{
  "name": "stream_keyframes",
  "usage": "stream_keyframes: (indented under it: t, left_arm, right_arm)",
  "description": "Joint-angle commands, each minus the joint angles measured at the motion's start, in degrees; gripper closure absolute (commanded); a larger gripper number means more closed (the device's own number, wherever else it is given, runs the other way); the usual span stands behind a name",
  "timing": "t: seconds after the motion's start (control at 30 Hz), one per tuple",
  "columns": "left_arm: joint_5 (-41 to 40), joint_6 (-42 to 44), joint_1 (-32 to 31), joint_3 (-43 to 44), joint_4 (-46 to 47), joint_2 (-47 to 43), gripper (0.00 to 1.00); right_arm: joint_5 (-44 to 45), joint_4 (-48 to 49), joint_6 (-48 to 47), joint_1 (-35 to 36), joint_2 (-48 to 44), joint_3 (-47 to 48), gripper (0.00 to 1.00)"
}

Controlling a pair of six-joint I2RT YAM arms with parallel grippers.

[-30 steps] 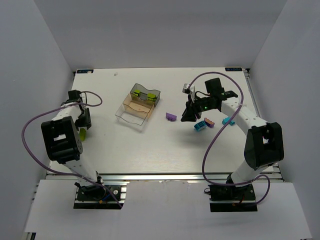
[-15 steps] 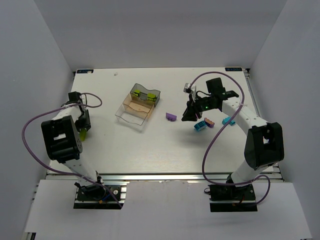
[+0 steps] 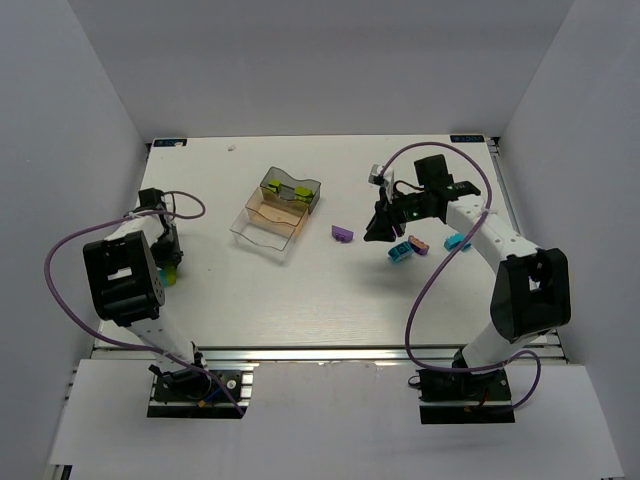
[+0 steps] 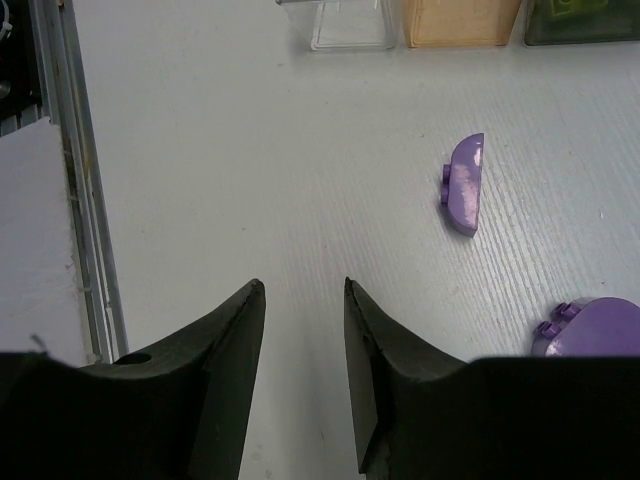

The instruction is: Sort the legos into containers by color

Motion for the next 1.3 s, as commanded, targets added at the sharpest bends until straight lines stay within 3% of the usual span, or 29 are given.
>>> stream_keyframes:
  t: [0.0,0.03,0.17,0.37,0.5,0.57,0.7,0.77,0.8,0.97,1.07,1.1,1.13,1.27]
  left_arm:
    - [2.08,-0.76,0.25,1.26,-0.17,-1.08,0.68]
    - [2.43,-1.11,0.34,1.44,-0.35,-1.25,0.76]
    - [7.69,-3.04,0.34,2.93,-1.67,-2.66,0.88]
    - [24.56,-12.35,0.25,0.39,1.49,-14.6,0.93]
    - [35.64,-23.49,-0.97,-2.69,6.75,-22.78,0.94]
    - [41.07,-28.77,-2.9,-8.28,12.01,-26.99,0.96]
    - [42.78,-50.66,-9.58,-19.02,38.1,-36.31,0.97]
    - [42.6,-53.85,-11.87,-20.18,44.71,-38.07,0.97]
    - [42.34,-60.12,-14.23,-21.31,48.91,-38.08,0.97]
    - [40.06,-67.56,-21.54,-18.78,56.86,-36.68,0.96]
    - [35.67,-68.35,-24.44,-16.76,54.5,-35.27,0.96]
    - [34.18,-69.05,-25.67,-16.58,52.75,-34.92,0.96]
    - [31.12,-69.58,-26.29,-16.93,52.3,-34.83,0.97]
    - [23.98,-76.06,-29.01,-18.68,52.64,-34.48,1.0]
  right_arm:
    - [-1.51,0.11,-0.06,-0.38,-2.25,-0.01,0.57]
    - [-1.51,0.11,-0.06,-0.38,-2.42,-0.09,0.57]
    - [-1.16,0.19,0.03,-0.38,-2.95,-0.71,0.58]
    - [-1.68,0.11,2.66,0.5,-2.87,-0.8,0.61]
    - [-5.71,-0.86,7.14,1.37,-1.55,0.17,0.61]
    - [-10.61,0.63,13.63,1.64,-0.14,0.87,0.61]
    - [-21.51,3.96,27.93,3.13,4.24,2.45,0.55]
    - [-24.85,6.94,31.11,4.62,5.31,2.98,0.51]
    - [-26.19,7.74,32.19,5.06,5.92,3.42,0.49]
    - [-31.3,13.81,37.47,9.1,5.93,6.76,0.3]
    - [-27.1,19.08,41.33,10.86,4.79,7.46,0.27]
    - [-24.3,21.61,42.38,11.3,3.3,7.03,0.18]
    - [-16.7,22.68,42.74,12.27,2.16,6.59,0.11]
    - [5.13,28.66,43.98,16.05,-5.3,2.73,0.11]
